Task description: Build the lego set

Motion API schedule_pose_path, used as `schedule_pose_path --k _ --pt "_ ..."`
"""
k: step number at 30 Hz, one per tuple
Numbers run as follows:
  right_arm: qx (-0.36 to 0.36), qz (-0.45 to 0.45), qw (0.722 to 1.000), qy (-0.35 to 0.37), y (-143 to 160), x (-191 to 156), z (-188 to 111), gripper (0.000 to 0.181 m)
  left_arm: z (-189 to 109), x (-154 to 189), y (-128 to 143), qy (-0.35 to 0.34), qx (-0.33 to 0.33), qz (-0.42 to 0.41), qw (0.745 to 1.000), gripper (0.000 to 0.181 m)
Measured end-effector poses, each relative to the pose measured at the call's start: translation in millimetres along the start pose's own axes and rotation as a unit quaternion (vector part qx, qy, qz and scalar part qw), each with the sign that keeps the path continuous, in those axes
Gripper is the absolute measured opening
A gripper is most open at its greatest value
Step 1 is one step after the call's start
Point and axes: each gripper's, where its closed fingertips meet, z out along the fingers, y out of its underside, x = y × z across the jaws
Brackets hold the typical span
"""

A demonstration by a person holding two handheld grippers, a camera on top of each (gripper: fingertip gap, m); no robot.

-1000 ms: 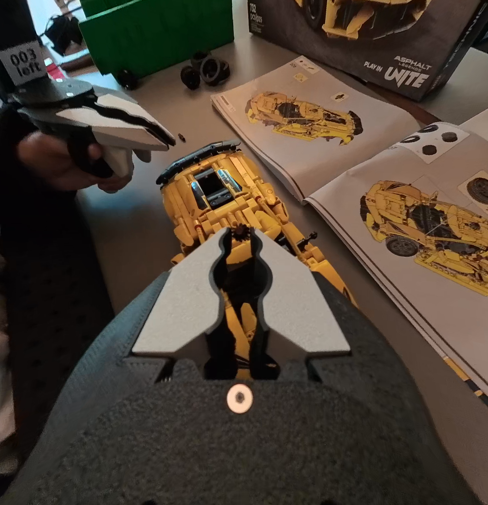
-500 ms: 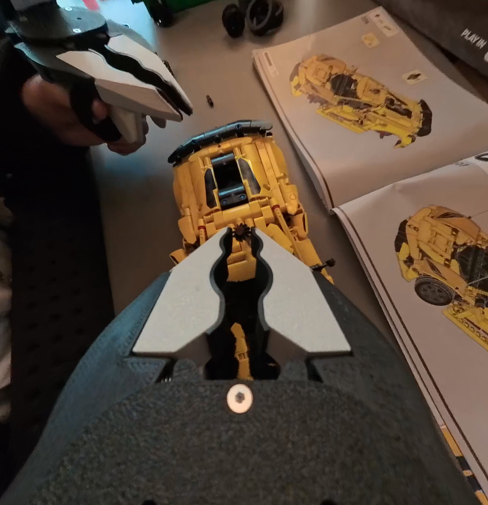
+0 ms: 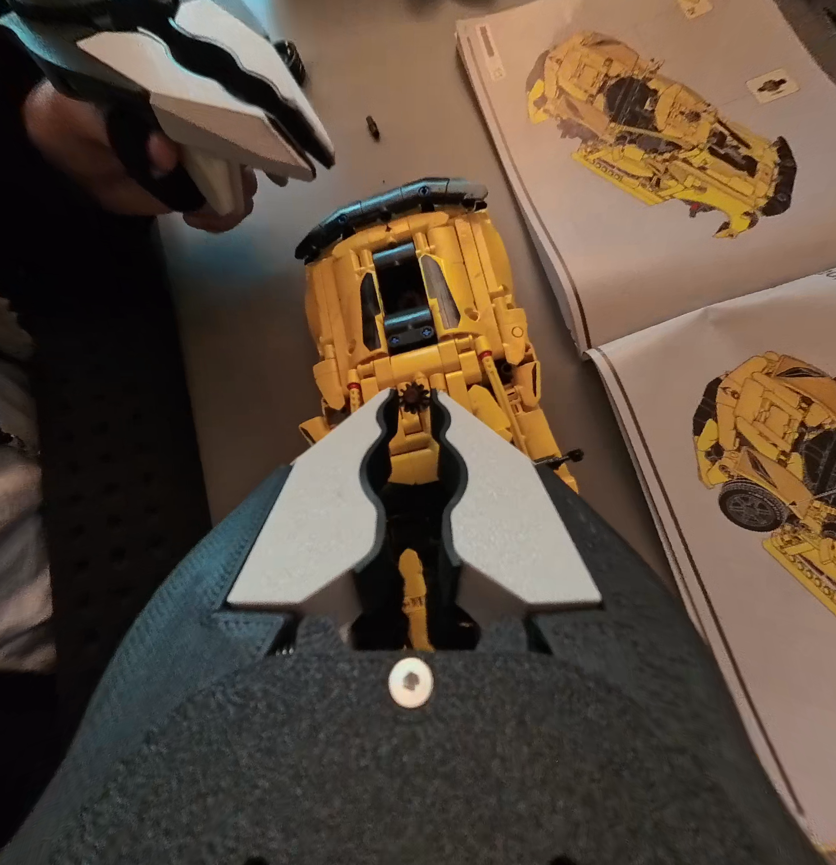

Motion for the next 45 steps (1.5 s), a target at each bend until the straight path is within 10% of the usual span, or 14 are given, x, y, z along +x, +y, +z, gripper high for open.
schedule_pose_path --k 13,25,45 --pt "-0.084 -0.010 0.994 -0.069 3.7 1.8 6.2 0.013 -2.9 -2.4 -2.0 -0.007 0.003 0.004 1.000 0.009" --pt "0.041 -0.100 0.994 0.025 -9.0 0.8 -4.2 0.019 -2.7 -2.0 -2.4 -0.004 0.004 -0.001 1.000 0.009" --pt "0.051 -0.079 0.995 0.019 -1.6 -6.6 0.9 0.029 -1.7 -1.0 0.1 -0.004 -0.001 0.003 1.000 0.009"
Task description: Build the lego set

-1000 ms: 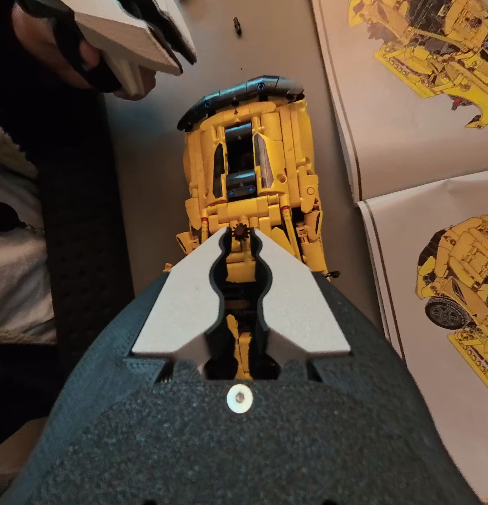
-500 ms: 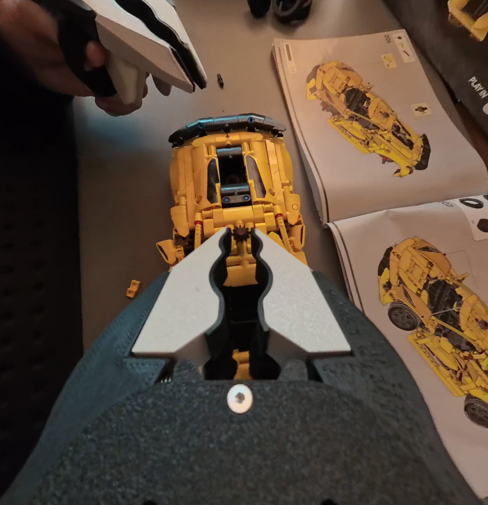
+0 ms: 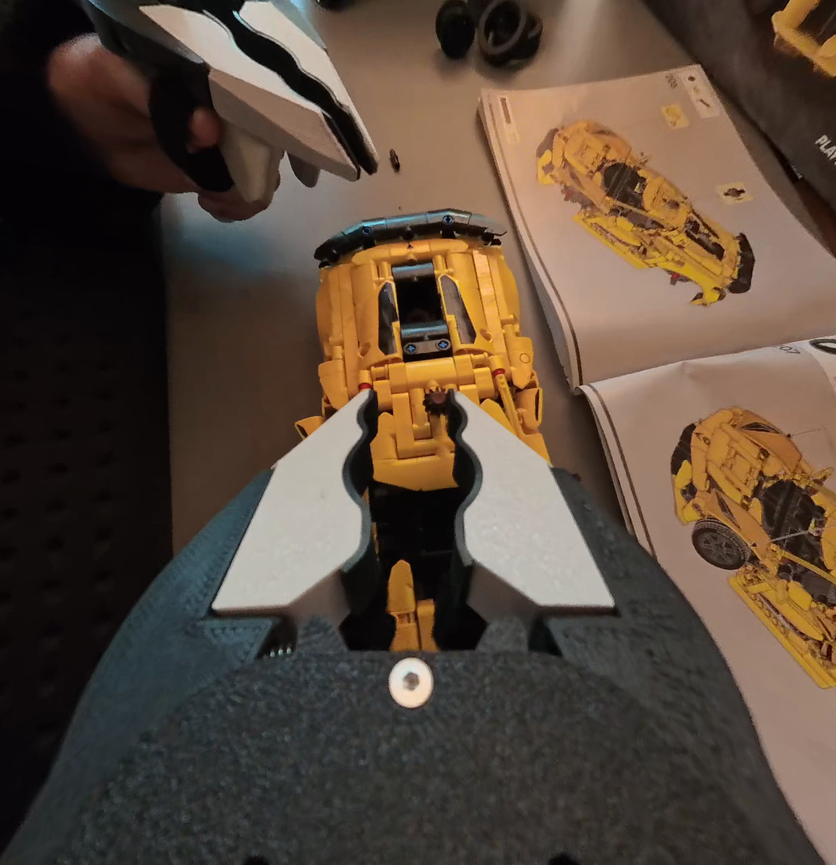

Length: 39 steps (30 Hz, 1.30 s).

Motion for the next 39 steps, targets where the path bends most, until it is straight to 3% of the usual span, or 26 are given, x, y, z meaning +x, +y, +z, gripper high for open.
schedule_pose_path --k 4,7,13,17,21,26,32,39 --pt "-0.009 0.024 1.000 -0.012 1.9 -1.4 -4.5 0.026 0.1 -1.3 0.4 -0.004 -0.002 0.002 1.000 0.009" --pt "-0.002 0.025 1.000 0.012 2.6 4.9 -14.1 0.028 5.6 8.1 1.1 0.003 -0.017 0.048 0.999 0.009" --pt "0.096 0.105 0.985 0.096 16.6 11.0 -47.2 0.024 52.5 48.9 21.9 0.101 -0.182 0.146 0.967 0.034" --pt "0.177 0.163 0.962 0.128 40.2 -15.5 -73.6 0.021 74.9 53.8 25.6 0.147 -0.262 0.240 0.923 0.034" --pt "0.177 0.162 0.958 0.158 70.7 -47.5 -95.6 0.020 86.0 50.3 28.3 0.189 -0.340 0.339 0.857 0.032" --pt "0.198 0.159 0.951 0.176 87.8 -72.4 -127.4 0.019 90.8 51.0 40.0 0.227 -0.420 0.370 0.797 0.026" --pt "0.228 0.166 0.940 0.192 99.0 -85.7 -158.3 0.019 99.3 50.4 42.2 0.198 -0.463 0.365 0.783 0.011" --pt "0.233 0.185 0.937 0.183 114.1 -97.9 -163.5 0.019 102.2 48.2 41.1 0.094 -0.492 0.249 0.829 0.009"
